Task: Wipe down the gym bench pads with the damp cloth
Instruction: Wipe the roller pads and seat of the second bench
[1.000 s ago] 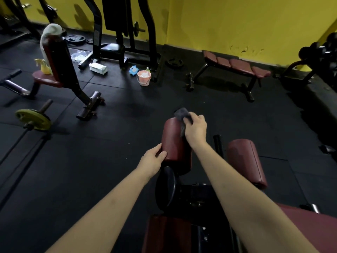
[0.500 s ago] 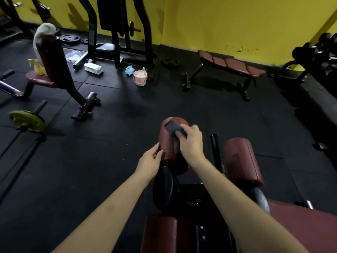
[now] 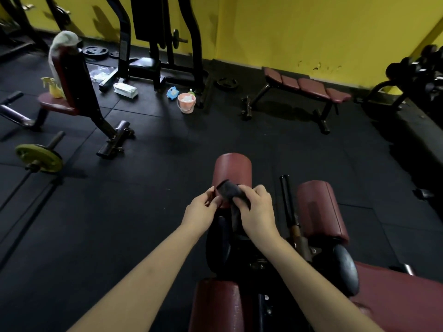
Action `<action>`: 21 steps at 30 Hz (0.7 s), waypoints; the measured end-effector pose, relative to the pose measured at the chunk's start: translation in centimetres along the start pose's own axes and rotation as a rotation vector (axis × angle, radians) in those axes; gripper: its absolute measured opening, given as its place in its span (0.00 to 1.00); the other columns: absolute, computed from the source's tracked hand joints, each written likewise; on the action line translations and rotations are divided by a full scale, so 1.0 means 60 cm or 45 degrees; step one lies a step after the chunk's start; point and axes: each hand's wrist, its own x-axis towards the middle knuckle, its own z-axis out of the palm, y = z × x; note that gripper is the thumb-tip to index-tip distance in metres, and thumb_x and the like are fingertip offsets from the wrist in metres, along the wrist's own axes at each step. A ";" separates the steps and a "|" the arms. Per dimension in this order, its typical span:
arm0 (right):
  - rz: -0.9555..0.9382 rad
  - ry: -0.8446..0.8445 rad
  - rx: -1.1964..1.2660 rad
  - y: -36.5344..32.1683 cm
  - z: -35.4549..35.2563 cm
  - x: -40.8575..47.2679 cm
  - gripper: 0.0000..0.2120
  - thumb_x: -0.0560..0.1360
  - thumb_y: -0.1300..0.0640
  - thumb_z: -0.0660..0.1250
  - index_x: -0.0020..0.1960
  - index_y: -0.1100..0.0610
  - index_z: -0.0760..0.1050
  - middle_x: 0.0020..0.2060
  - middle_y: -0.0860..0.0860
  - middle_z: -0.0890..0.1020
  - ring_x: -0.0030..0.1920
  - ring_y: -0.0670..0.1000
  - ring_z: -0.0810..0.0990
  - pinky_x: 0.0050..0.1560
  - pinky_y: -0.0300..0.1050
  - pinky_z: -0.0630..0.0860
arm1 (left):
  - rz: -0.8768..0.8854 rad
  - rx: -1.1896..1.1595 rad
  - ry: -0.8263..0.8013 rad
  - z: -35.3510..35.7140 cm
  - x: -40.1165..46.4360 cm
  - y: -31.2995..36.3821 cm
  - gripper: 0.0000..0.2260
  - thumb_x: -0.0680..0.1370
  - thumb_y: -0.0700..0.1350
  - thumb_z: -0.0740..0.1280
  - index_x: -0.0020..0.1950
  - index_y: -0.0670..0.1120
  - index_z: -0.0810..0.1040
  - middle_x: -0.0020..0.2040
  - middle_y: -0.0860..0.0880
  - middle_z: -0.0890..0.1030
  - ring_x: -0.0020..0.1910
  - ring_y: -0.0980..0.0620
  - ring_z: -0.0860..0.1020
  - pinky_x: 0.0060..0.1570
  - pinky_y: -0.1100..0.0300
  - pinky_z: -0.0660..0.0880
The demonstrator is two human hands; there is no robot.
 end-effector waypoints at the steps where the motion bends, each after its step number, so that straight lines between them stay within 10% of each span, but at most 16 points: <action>1: -0.012 0.007 -0.007 0.003 0.005 0.024 0.12 0.81 0.54 0.68 0.63 0.51 0.80 0.47 0.47 0.70 0.53 0.55 0.73 0.57 0.47 0.74 | -0.010 -0.021 0.006 0.000 0.004 -0.003 0.19 0.83 0.54 0.65 0.74 0.61 0.73 0.64 0.58 0.82 0.61 0.58 0.79 0.55 0.67 0.73; 7: 0.186 0.066 0.034 -0.002 0.028 0.205 0.15 0.84 0.50 0.63 0.68 0.53 0.77 0.55 0.52 0.72 0.60 0.57 0.72 0.63 0.51 0.72 | -0.070 -0.053 -0.065 -0.009 0.009 -0.025 0.20 0.82 0.57 0.62 0.74 0.62 0.72 0.66 0.57 0.81 0.67 0.54 0.77 0.72 0.52 0.72; 17: 0.093 0.016 0.023 -0.009 -0.002 -0.016 0.12 0.82 0.54 0.67 0.65 0.49 0.79 0.49 0.47 0.70 0.53 0.52 0.72 0.55 0.43 0.72 | 0.038 0.004 -0.023 0.004 -0.018 0.006 0.23 0.82 0.58 0.65 0.77 0.61 0.69 0.65 0.56 0.80 0.61 0.56 0.79 0.53 0.63 0.76; 21: 0.067 0.068 0.024 0.008 0.011 0.044 0.13 0.82 0.55 0.67 0.65 0.53 0.79 0.49 0.50 0.71 0.53 0.55 0.74 0.58 0.52 0.76 | 0.006 -0.088 -0.048 0.001 -0.007 -0.006 0.26 0.80 0.58 0.67 0.77 0.60 0.69 0.68 0.55 0.80 0.63 0.55 0.79 0.67 0.53 0.76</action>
